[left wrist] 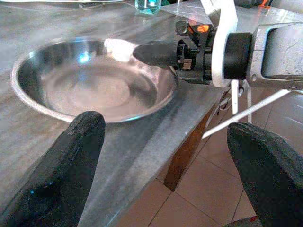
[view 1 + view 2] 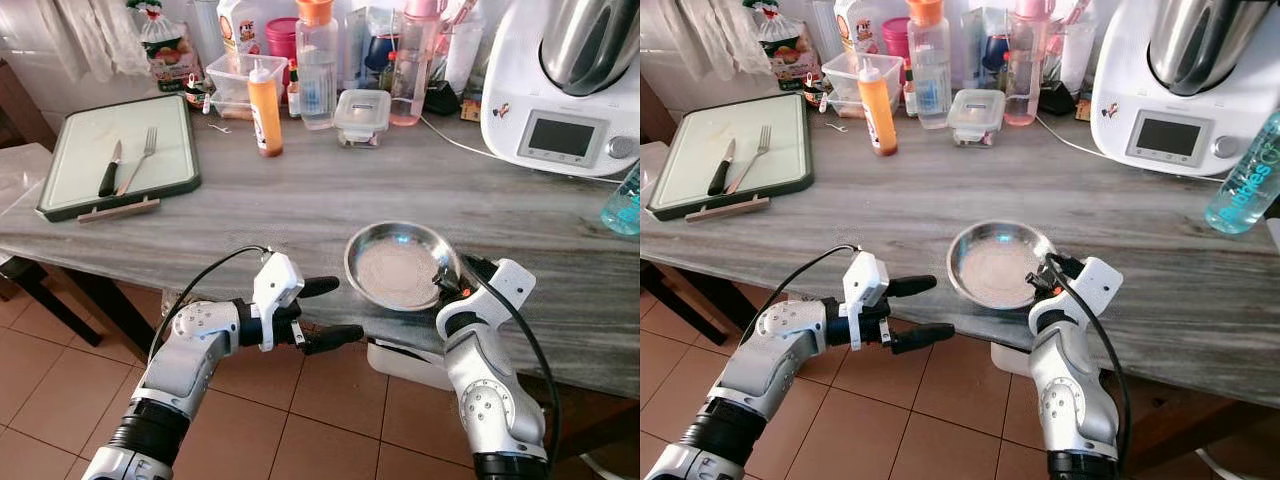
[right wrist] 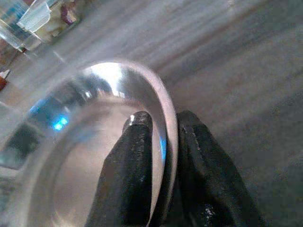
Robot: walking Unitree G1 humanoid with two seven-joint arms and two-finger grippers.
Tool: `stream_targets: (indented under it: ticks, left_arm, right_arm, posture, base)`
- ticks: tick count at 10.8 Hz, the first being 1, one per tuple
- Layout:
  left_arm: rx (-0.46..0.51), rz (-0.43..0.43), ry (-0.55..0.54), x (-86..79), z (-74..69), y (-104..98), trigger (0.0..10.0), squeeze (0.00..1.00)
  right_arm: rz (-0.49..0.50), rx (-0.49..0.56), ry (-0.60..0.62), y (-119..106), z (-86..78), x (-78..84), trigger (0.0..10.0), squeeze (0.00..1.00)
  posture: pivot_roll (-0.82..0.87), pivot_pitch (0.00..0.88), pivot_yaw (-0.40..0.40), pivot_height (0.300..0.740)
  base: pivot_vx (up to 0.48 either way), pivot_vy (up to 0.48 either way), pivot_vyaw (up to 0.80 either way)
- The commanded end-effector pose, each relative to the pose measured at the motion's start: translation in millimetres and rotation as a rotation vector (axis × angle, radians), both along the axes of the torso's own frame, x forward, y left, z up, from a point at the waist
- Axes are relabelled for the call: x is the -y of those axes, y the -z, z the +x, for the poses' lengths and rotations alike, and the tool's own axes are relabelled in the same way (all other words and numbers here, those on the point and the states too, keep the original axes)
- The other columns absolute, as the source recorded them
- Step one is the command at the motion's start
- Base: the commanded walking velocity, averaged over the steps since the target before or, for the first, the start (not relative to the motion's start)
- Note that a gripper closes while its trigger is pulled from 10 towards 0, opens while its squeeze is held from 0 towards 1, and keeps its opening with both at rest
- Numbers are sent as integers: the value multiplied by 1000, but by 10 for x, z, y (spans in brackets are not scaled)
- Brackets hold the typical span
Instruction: Setting the table
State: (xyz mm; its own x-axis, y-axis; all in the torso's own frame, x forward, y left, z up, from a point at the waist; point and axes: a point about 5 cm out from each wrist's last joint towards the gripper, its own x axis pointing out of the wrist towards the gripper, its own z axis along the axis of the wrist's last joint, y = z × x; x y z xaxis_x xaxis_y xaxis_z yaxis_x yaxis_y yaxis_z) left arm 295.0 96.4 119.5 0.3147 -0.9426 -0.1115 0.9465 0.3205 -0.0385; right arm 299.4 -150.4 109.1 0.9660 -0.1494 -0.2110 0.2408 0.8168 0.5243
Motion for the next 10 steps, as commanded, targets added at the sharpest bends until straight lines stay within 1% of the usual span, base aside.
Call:
stream_targets:
  ticks: [1, 3, 4, 6, 7, 8, 10]
  left_arm:
    - [14, 5, -1, 4, -8, -34, 10000, 0]
    - [10, 6, -2, 12, -14, -37, 10000, 0]
    - [9, 6, -5, 13, -14, -36, 10000, 0]
    - [10, 5, -12, 12, -8, -36, 10000, 0]
    - [4, 5, -17, -5, -14, -3, 10000, 0]
    - [2, 6, -16, -1, -26, 13, 10000, 0]
    - [1, 3, -17, 17, -8, 5, 10000, 0]
  right_arm:
    - [44, -5, -2, 23, -2, -102, 10000, 1000]
    - [44, 26, 17, -15, 28, -75, 10000, 1000]
    - [60, 57, 38, -49, 47, -65, 10000, 1000]
    - [56, 73, 42, -73, 66, -58, 10000, 1000]
    - [23, 112, 13, -134, 61, -78, 10000, 1000]
    - [-50, 159, -34, -183, 42, -123, 10000, 1000]
    - [-149, 175, -93, -185, -13, -194, 10000, 1000]
  posture:
    - [39, 84, 53, 740]
    - [41, 84, 53, 740]
    - [44, 83, 53, 740]
    - [47, 81, 52, 740]
    - [47, 80, 52, 740]
    - [45, 81, 51, 740]
    - [39, 78, 51, 740]
  base:
    - [0, 0, 0]
    - [0, 0, 0]
    - [0, 0, 0]
    - [0, 0, 0]
    - [0, 0, 0]
    - [0, 0, 0]
    - [0, 0, 0]
